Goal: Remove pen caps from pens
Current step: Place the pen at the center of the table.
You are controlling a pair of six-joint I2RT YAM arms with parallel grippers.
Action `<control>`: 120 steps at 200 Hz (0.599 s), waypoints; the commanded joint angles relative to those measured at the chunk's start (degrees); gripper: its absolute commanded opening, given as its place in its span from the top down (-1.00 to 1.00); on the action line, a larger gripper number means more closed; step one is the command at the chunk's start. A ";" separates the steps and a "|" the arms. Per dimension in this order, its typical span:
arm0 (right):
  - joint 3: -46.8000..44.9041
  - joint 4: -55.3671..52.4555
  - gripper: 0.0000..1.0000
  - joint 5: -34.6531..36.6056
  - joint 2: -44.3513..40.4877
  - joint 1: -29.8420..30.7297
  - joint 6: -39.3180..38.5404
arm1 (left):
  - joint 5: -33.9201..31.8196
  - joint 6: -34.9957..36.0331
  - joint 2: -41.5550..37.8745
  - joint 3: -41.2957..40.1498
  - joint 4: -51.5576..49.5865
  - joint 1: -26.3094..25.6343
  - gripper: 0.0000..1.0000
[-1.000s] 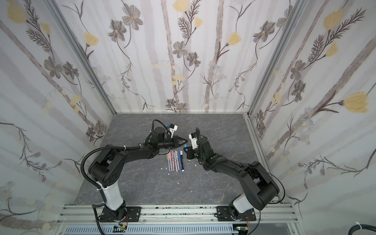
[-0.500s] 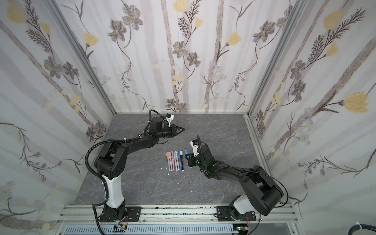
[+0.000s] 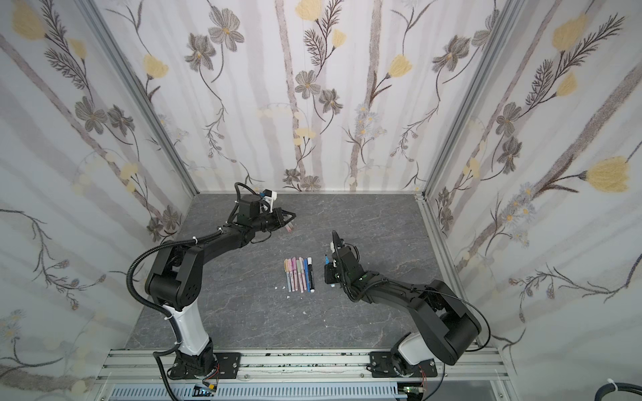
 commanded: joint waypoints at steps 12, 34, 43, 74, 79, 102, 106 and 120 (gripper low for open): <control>6.52 -8.68 1.00 8.86 6.68 -0.50 -1.91 | -2.37 5.70 -3.55 -5.17 -4.18 3.03 1.00; 9.22 -10.05 1.00 10.31 10.70 -0.89 -2.29 | -2.12 6.62 -4.72 -7.95 -4.34 4.58 1.00; 9.97 -10.49 1.00 11.02 11.85 -0.90 -2.36 | -2.15 6.98 -5.06 -8.77 -4.25 4.95 1.00; 12.26 -13.11 1.00 14.10 14.12 -0.90 -2.21 | -1.78 7.10 -5.18 -10.67 -3.43 5.74 1.00; 12.46 -13.48 0.97 14.41 14.30 -0.90 -2.20 | -1.72 7.13 -5.05 -10.86 -3.25 5.83 1.00; 13.04 -14.47 0.86 15.56 15.04 -0.85 -2.36 | -1.32 7.04 -4.91 -11.30 -2.73 6.05 1.00; 13.12 -14.57 0.84 15.59 15.05 -0.83 -2.39 | -1.24 7.00 -4.85 -11.32 -2.57 6.03 1.00; 13.20 -14.77 0.79 15.98 15.10 -0.81 -2.45 | -1.21 6.75 -4.73 -11.41 -2.21 6.12 1.00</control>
